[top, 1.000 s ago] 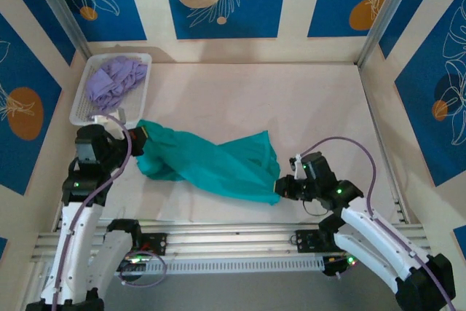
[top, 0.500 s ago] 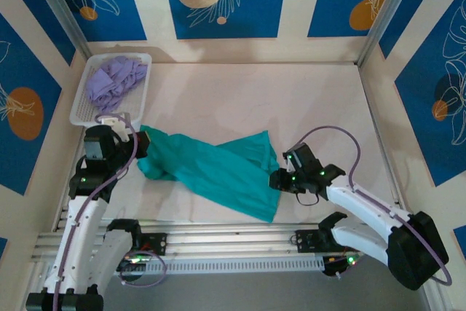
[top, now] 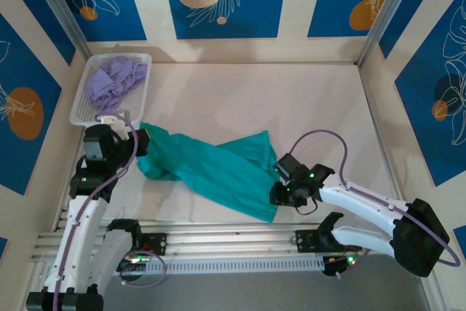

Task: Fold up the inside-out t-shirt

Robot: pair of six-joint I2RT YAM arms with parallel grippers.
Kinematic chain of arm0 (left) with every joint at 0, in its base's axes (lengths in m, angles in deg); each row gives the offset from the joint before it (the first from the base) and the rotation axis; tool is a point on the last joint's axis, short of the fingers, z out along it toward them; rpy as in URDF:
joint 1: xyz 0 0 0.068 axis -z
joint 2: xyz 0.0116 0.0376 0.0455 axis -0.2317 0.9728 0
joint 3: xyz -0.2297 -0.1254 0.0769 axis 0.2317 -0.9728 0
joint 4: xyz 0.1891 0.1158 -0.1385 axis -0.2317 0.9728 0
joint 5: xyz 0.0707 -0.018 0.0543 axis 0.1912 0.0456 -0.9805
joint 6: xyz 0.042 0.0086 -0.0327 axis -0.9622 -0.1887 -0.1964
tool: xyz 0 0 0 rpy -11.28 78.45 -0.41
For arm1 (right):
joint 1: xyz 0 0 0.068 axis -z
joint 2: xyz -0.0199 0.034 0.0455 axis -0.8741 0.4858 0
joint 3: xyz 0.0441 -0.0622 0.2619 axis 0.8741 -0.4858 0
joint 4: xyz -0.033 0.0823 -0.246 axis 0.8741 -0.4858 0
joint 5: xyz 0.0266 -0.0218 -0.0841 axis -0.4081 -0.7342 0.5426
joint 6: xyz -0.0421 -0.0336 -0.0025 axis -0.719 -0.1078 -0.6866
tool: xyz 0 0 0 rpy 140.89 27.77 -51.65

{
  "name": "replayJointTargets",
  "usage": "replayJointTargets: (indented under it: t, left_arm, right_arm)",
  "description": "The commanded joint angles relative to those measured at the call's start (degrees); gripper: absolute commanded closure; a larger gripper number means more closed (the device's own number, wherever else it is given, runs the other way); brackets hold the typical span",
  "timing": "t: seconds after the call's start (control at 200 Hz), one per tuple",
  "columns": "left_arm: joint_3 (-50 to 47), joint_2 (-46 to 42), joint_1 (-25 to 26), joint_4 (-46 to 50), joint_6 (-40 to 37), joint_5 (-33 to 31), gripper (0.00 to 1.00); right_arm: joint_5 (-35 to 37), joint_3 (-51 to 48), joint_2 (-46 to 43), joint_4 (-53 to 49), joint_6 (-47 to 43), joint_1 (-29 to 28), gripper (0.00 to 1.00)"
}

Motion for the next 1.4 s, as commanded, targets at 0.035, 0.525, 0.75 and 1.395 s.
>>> replayJointTargets:
  t: [0.035, 0.525, 0.75, 1.395]
  left_arm:
    - [-0.4, -0.1, -0.7, -2.1, -0.8, 1.5, 1.00]
    - [-0.5, -0.2, -0.8, -2.1, -1.0, 1.9, 1.00]
    - [-0.5, -0.1, -0.9, -2.1, -0.9, 2.0, 1.00]
    - [-0.9, -0.1, -1.5, -2.8, -0.4, 3.0, 1.00]
  right_arm:
    - [-0.8, 1.1, 2.5, -1.5, 2.8, -1.2, 0.60]
    - [-4.3, 0.9, 7.2, 4.8, 2.5, -2.6, 0.64]
    - [-4.7, 0.8, 6.5, 4.6, 2.5, -2.7, 0.72]
    - [-0.3, 1.3, 5.0, 0.8, 2.9, -5.3, 0.84]
